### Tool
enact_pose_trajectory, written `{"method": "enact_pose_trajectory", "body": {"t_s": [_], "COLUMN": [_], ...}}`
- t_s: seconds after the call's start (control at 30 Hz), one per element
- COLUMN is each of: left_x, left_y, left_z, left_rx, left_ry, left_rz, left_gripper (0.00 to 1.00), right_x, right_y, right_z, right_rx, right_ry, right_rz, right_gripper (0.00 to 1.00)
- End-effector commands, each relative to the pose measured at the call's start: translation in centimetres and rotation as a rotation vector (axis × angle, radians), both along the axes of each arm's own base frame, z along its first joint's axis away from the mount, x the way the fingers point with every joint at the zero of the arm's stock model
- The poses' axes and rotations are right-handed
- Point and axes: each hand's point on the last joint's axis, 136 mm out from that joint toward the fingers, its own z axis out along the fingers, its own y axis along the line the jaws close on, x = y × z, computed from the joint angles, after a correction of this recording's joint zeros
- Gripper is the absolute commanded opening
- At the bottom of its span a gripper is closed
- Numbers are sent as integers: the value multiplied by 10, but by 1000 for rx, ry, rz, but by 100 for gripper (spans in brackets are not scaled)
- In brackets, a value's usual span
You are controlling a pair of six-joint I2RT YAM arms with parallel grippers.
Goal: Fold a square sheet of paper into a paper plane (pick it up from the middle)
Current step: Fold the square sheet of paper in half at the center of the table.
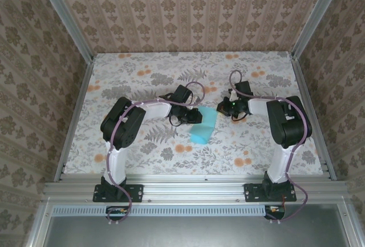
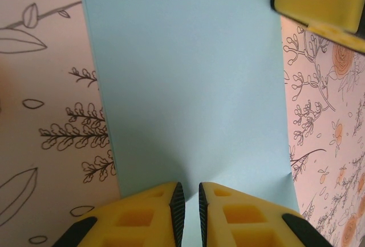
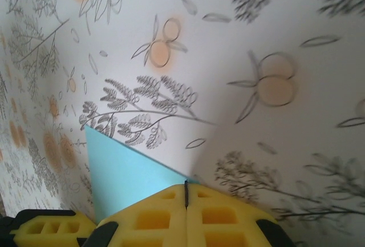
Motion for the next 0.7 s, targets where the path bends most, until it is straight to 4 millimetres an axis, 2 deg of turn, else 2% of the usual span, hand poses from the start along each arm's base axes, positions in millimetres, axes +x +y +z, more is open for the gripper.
{"method": "enact_pose_trajectory", "body": {"t_s": [0.0, 0.17, 0.23, 0.3, 0.47, 0.57, 0.67], "left_x": [-43, -43, -43, -42, -41, -40, -38], "left_y": [76, 73, 74, 73, 70, 70, 70], "left_z": [-94, -94, -94, -94, -93, -91, -90], "left_rx": [355, 349, 350, 351, 344, 345, 346], "left_ry": [161, 163, 164, 164, 167, 165, 161], "left_rz": [20, 17, 14, 12, 14, 15, 12], "left_gripper": [20, 20, 20, 20, 20, 20, 20], "right_x": [3, -1, -9, -19, -50, -62, -68], "right_y": [-28, -22, -8, 10, 51, 61, 62], "right_z": [-13, 24, 39, 45, 38, 28, 12], "right_rx": [-97, -70, -45, -12, 18, 5, -4], "right_ry": [8, -64, -81, -85, -55, -28, 7], "right_rz": [-51, -42, -14, 15, 69, 85, 90], "right_gripper": [5, 5, 6, 6, 6, 6, 6]}}
